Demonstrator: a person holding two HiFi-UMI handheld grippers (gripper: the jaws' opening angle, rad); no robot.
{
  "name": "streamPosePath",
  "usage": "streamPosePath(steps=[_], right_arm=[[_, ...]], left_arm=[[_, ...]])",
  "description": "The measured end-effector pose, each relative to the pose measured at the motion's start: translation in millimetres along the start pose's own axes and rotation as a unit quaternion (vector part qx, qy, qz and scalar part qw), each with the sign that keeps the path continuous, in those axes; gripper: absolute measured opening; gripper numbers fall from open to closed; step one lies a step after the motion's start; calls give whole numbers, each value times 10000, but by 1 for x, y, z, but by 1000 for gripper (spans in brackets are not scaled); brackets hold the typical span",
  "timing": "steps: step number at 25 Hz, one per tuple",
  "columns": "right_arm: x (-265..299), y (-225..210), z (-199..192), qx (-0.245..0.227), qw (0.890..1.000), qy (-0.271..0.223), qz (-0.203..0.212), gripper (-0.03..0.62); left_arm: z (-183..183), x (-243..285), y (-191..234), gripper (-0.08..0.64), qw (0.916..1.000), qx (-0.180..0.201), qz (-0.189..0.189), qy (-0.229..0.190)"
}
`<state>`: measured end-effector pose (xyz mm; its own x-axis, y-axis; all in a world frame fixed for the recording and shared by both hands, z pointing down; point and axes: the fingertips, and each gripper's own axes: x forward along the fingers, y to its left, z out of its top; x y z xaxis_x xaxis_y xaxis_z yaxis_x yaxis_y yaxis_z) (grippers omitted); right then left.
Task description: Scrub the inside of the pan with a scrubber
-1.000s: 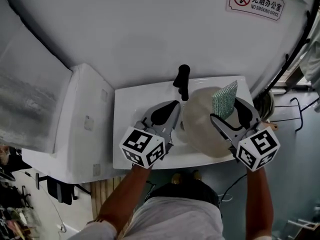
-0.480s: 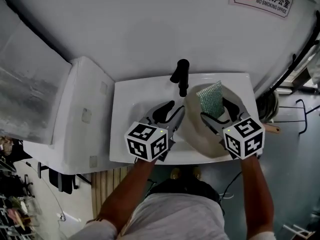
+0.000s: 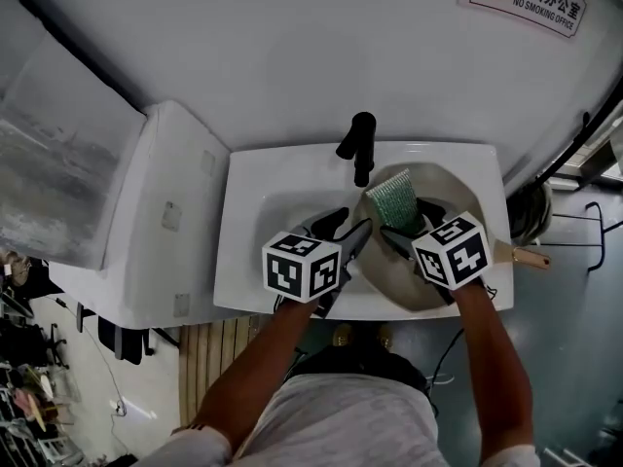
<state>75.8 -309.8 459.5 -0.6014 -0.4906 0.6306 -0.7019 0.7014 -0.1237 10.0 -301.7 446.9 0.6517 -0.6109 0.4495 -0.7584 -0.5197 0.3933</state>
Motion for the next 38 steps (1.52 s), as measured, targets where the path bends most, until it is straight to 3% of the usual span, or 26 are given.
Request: streamPosePath(steps=[10,18,26,38], right_arm=[[38,-3,-25,38,9977,652,167,353],[55,-5,-33,154,9960,848,223,353],[56,-38,-41,318,9939,1010,-298,353],[12,-109,-75,782,9801,1299,-1284,353]], left_arm=[[-31,15,8,199,9984,-216,29,516],[-34,22,10,184,9975,-341,61,619],[-34,21,11,171,9976,-423,118,539],[-33,21,12,169,9976,-463,97,502]])
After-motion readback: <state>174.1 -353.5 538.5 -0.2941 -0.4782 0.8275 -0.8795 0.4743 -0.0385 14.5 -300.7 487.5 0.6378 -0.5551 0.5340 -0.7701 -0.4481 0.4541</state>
